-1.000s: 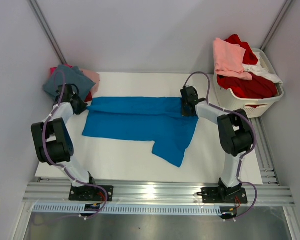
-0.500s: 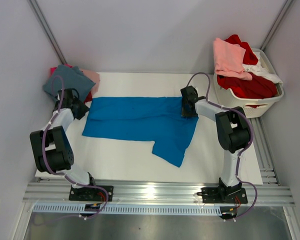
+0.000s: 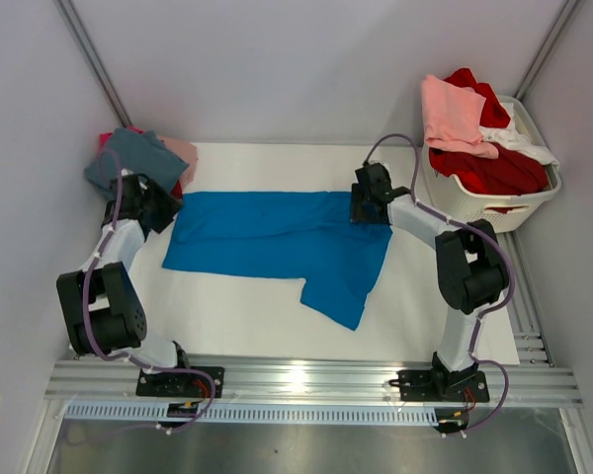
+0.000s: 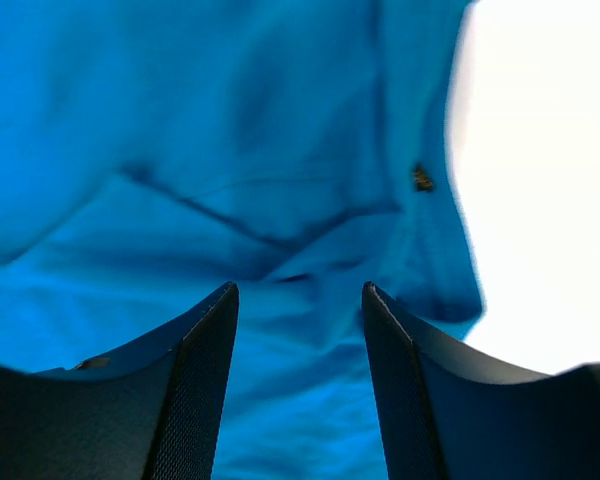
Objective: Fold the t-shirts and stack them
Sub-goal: Fold the flattened tshirt in 1/3 of the way
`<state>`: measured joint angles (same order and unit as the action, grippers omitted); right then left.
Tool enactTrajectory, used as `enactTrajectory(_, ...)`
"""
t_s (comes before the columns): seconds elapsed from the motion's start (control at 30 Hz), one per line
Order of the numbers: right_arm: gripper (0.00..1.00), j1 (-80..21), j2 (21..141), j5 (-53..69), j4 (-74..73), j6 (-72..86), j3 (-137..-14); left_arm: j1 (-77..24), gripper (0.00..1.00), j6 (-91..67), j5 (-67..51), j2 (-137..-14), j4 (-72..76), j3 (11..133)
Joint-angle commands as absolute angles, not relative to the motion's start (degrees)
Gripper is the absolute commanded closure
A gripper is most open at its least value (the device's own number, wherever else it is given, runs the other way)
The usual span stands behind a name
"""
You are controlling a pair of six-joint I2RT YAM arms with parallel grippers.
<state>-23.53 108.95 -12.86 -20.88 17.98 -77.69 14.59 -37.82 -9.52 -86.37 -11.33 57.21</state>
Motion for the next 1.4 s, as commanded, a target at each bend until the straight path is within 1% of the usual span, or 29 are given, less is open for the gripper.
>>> enactTrajectory(0.0, 0.44, -25.22, 106.70, -9.94, -20.04, 20.03, -77.52, 13.98, 0.42, -39.99, -16.34, -88.85, -9.41, 55.47)
enactTrajectory(0.2, 0.46, -30.32, 103.63, -5.10, -15.56, 24.08, -70.41, 12.57, 0.42, -41.66, -17.22, -89.03, -8.79, 53.61)
enactTrajectory(0.3, 0.52, -32.60, 103.36, -4.49, -14.51, 24.96, -67.86, 12.48, 0.43, -42.27, -16.88, -89.65, -10.02, 53.27)
enactTrajectory(0.4, 0.54, -33.66, 103.53, -3.96, -13.54, 25.66, -65.49, 12.22, 0.43, -42.10, -16.35, -89.12, -10.28, 52.91)
enactTrajectory(0.53, 0.64, -34.19, 103.45, -3.25, -12.66, 26.10, -62.76, 11.69, 0.43, -41.57, -15.12, -88.51, -11.77, 53.35)
enactTrajectory(0.6, 0.66, -34.80, 103.18, -3.60, -13.09, 26.28, -61.18, 11.34, 0.44, -41.48, -14.59, -88.33, -13.18, 53.52)
enactTrajectory(0.73, 0.66, -36.55, 101.61, -6.58, -15.37, 26.19, -58.54, 10.46, 0.44, -42.28, -14.42, -87.02, -14.85, 53.00)
enactTrajectory(0.83, 0.65, -38.14, 98.71, -9.65, -18.71, 26.45, -55.29, 8.79, 0.44, -42.28, -11.43, -84.73, -17.22, 52.65)
enactTrajectory(0.93, 0.65, -39.20, 92.05, -12.21, -22.75, 28.12, -50.47, 6.86, 0.44, -42.62, -8.71, -82.18, -18.98, 52.21)
enactTrajectory(0.97, 0.65, -39.20, 92.02, -12.56, -23.55, 28.65, -49.06, 6.42, 0.44, -42.71, -8.70, -81.57, -19.25, 51.86)
enactTrajectory(1.13, 0.61, -39.11, 79.21, -14.85, -28.99, 30.67, -40.80, 2.47, 0.44, -42.63, -5.89, -77.35, -20.48, 50.19)
enactTrajectory(1.23, 0.58, -36.75, 73.75, -16.00, -30.85, 30.67, -39.73, 0.62, 0.44, -42.71, -5.45, -76.56, -20.65, 50.01)
enactTrajectory(1.3, 0.58, -32.36, 72.25, -12.59, -30.41, 30.24, -39.55, -1.84, 0.44, -42.63, -5.28, -76.82, -21.00, 50.36)
enactTrajectory(1.37, 0.59, -28.41, 71.90, -11.87, -31.63, 30.24, -41.30, -2.98, 0.44, -42.71, -5.54, -77.08, -21.53, 51.06)
